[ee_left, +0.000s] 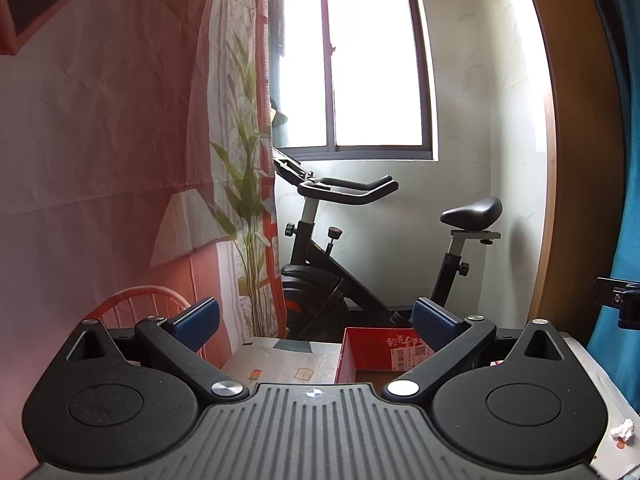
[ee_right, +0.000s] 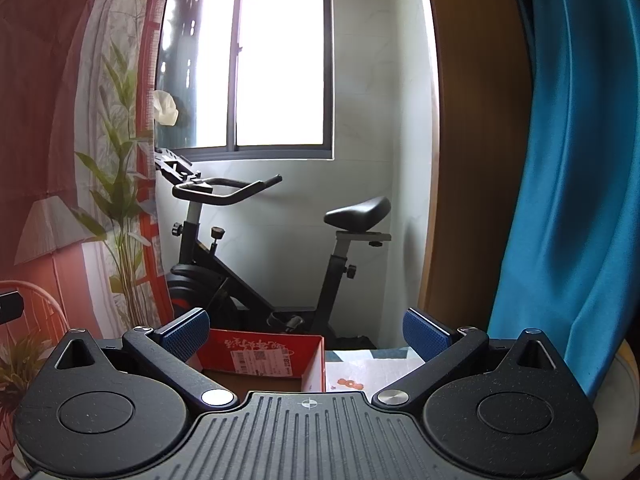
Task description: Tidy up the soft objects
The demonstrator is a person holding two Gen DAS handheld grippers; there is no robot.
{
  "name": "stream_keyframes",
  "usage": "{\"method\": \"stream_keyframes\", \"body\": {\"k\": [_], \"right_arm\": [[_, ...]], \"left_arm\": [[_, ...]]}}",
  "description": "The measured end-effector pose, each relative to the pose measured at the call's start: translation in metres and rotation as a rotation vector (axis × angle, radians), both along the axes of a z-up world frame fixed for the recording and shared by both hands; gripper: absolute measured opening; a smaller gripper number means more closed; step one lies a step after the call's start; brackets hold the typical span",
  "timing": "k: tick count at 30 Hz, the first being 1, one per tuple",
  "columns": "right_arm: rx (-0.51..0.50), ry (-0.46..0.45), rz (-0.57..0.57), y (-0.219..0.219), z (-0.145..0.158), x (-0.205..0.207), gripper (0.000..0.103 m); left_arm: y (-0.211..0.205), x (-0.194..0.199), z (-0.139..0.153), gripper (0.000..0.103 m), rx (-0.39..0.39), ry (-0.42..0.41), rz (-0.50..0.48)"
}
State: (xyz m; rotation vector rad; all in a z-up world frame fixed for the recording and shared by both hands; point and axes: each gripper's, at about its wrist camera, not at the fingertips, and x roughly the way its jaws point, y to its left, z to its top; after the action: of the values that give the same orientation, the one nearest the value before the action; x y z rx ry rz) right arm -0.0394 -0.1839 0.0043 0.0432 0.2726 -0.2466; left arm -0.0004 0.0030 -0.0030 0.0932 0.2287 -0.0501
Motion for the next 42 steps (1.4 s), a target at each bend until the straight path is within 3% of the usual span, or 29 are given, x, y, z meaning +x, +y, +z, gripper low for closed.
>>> {"method": "stream_keyframes", "body": {"k": [8,42], "right_arm": [[0.002,0.0,-0.001,-0.0004,0.0003,0.0001,0.103],[0.0,0.001,0.001,0.0,0.0001,0.0004,0.103]], "left_arm": [[0.0052,0.0016,-0.0007,0.103,-0.031,0.005,-0.01],[-0.0009,-0.0002,-0.0003,0.103,-0.027,-0.003,0.03]]}}
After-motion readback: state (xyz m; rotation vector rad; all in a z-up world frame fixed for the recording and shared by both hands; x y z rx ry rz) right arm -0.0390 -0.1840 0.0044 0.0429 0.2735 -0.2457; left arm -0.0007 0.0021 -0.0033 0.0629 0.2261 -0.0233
